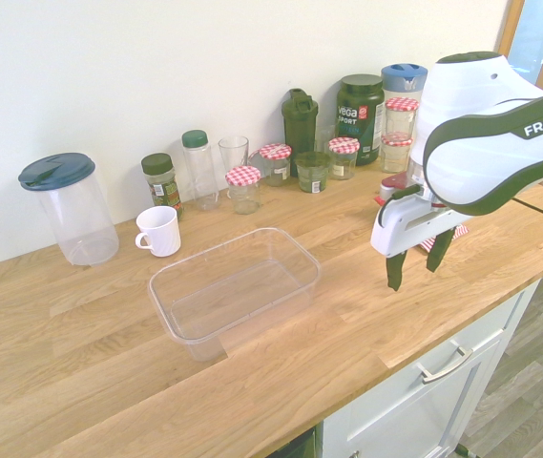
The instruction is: Put the chip bag into the container
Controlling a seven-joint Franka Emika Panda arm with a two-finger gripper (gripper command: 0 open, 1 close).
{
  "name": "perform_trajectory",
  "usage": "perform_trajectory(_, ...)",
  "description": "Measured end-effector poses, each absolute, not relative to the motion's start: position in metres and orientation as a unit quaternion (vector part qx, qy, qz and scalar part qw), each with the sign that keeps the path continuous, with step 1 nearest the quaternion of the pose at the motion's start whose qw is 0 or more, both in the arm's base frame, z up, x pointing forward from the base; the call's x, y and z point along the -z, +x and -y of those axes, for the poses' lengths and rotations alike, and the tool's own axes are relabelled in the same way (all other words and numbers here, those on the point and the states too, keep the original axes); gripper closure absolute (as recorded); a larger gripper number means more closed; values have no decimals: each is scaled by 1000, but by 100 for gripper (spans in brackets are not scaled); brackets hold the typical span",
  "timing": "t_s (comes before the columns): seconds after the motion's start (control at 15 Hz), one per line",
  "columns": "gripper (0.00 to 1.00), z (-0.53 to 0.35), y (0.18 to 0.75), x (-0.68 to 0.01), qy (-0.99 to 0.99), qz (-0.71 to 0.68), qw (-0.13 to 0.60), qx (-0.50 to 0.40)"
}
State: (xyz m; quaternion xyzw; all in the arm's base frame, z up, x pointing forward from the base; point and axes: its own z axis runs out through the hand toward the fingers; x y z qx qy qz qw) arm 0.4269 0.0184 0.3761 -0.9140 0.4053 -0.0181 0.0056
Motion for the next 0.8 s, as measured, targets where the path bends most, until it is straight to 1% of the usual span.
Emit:
perform_trajectory(0.2, 0, -16, 428, -376, -913, -408, 3, 19)
perform_trajectory(0.4, 0, 8, 438, -392, -900, -434, -11, 46)
perform_trajectory(0.6, 0, 41, 452, -409, -873, -475, -52, 95)
perform_trajectory(0.8, 0, 60, 475, -398, -843, -509, -107, 135)
